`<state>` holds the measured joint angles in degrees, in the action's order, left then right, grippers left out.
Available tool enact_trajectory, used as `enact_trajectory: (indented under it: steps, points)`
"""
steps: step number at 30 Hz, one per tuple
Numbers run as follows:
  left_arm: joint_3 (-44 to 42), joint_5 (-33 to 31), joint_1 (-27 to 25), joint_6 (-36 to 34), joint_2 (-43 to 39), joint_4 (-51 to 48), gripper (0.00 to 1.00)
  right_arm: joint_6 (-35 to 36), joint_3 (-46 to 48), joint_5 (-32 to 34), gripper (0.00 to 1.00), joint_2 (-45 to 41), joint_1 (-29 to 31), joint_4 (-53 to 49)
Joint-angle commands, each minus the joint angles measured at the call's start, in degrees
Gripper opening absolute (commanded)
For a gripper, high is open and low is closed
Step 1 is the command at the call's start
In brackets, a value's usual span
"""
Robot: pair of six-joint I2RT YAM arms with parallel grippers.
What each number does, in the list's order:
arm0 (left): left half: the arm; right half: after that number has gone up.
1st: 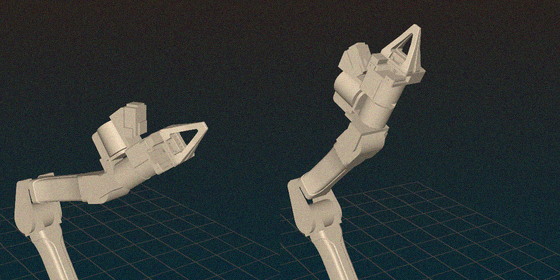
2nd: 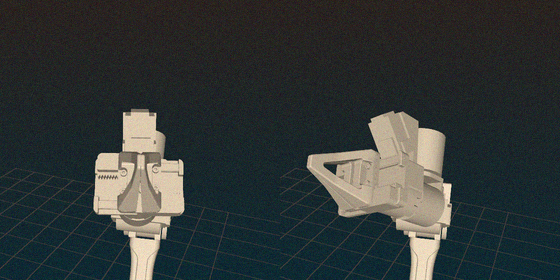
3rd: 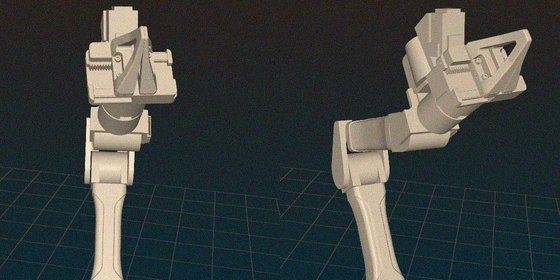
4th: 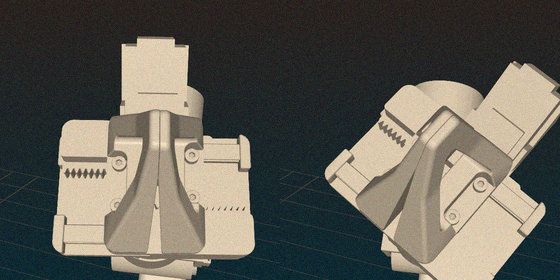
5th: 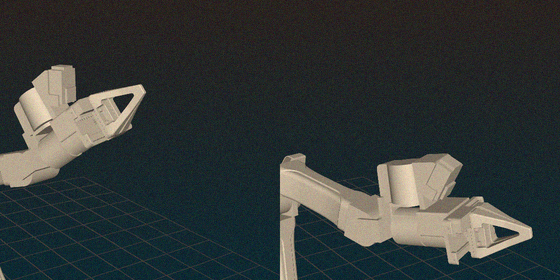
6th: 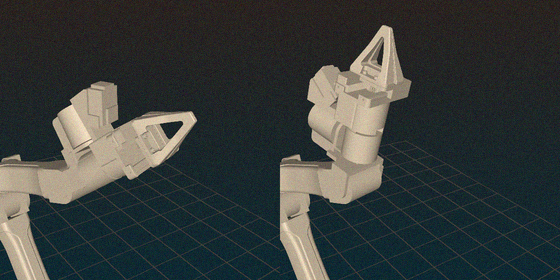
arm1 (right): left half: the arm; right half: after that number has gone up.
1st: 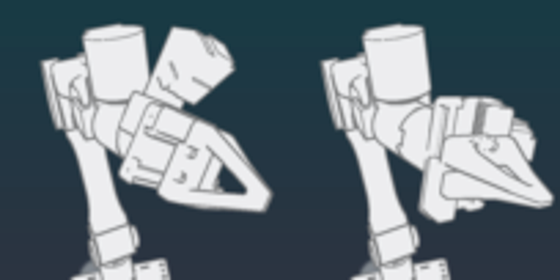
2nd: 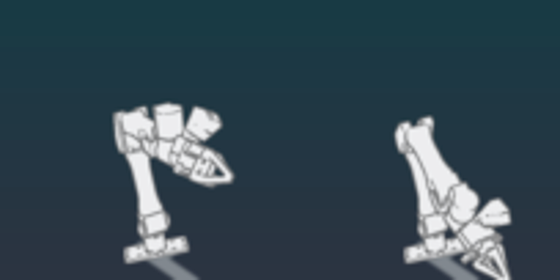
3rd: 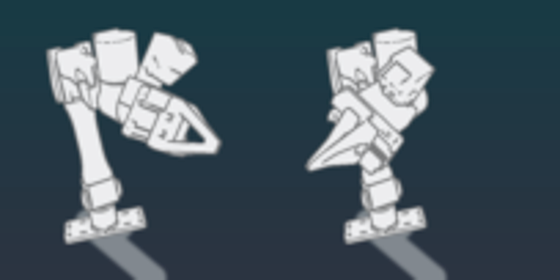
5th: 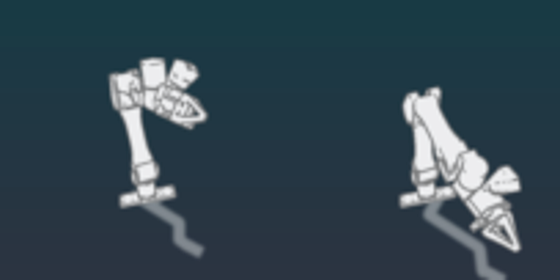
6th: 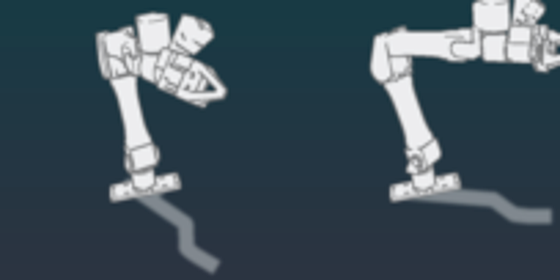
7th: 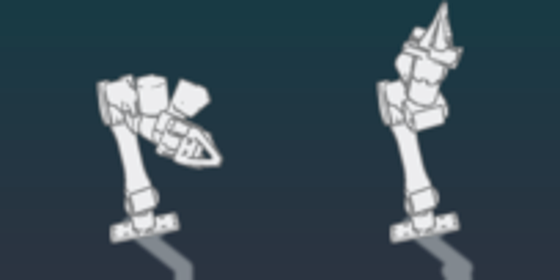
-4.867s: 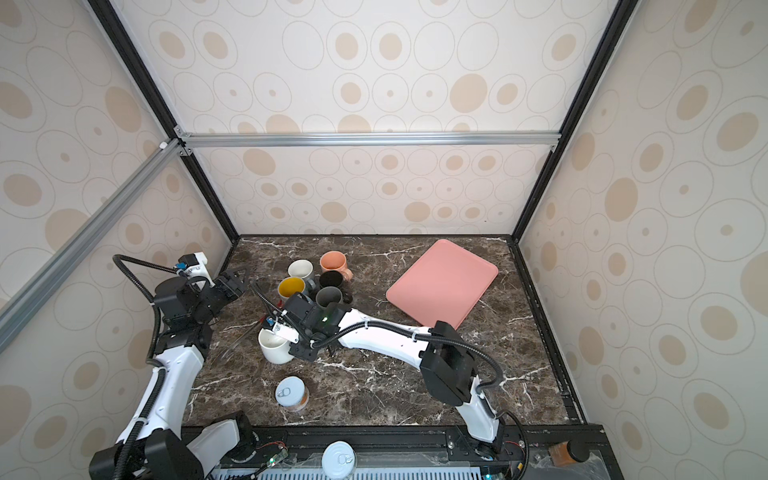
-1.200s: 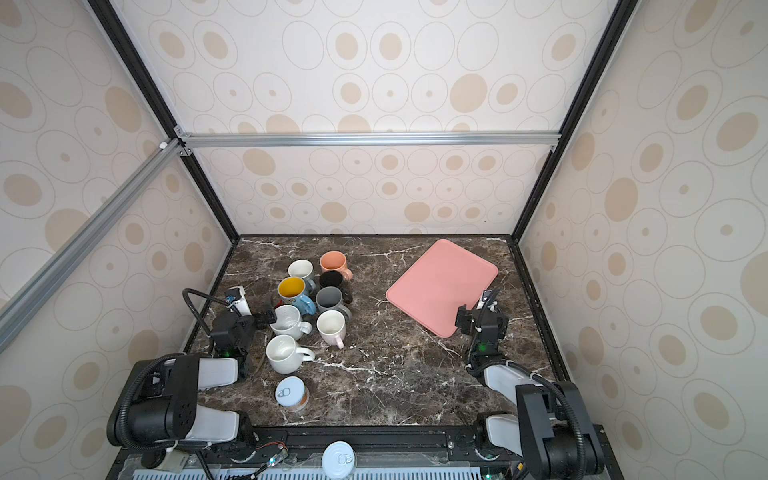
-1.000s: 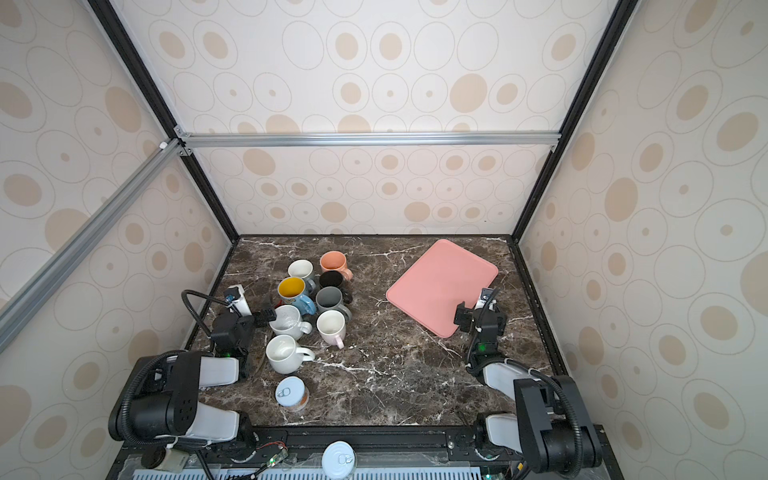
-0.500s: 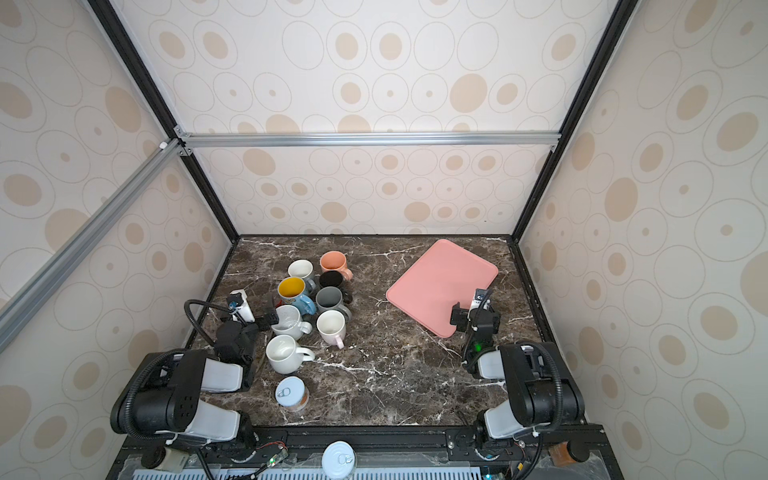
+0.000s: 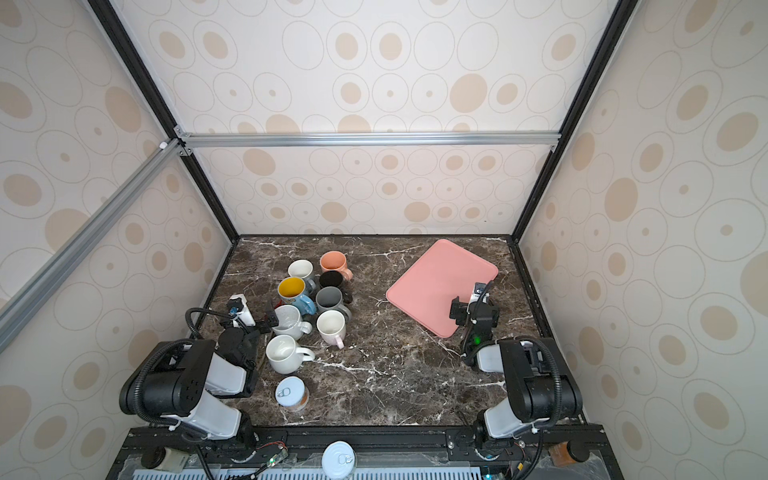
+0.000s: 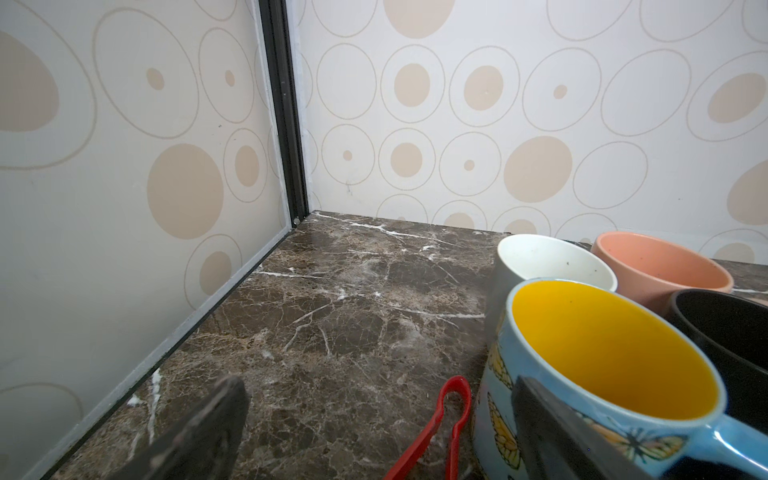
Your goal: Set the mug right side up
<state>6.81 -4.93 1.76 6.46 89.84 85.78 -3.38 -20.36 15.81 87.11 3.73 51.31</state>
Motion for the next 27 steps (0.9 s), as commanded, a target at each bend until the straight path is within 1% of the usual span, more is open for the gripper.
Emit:
enact_trajectory:
  steps: [1, 3, 5, 8, 25, 27]
  points:
    - [1.6, 1.0, -0.4, -1.8, 0.5, -0.1, 1.00, 0.7, -1.5, -0.1, 1.00, 0.5, -0.2, -2.0]
    - [3.5, 2.3, -0.4, -2.4, 0.5, -3.1, 1.00, 0.8, -1.7, -0.1, 1.00, 0.6, -0.2, -2.3]
    - [5.1, 4.9, -0.4, -3.4, 0.6, -6.4, 1.00, 0.8, -1.7, -0.1, 1.00, 0.6, -0.3, -2.4]
    - [5.8, 9.8, -0.4, -5.4, 0.8, -7.2, 1.00, 0.8, -1.7, 0.0, 1.00, 0.6, -0.3, -2.3]
    - [5.9, 9.9, -0.4, -5.6, 0.8, -7.6, 1.00, 0.8, -1.7, -0.1, 1.00, 0.6, -0.3, -2.3]
    - [5.8, 9.9, -0.4, -5.6, 0.7, -7.5, 1.00, 1.2, -2.4, -0.7, 1.00, 0.6, -0.1, -3.4]
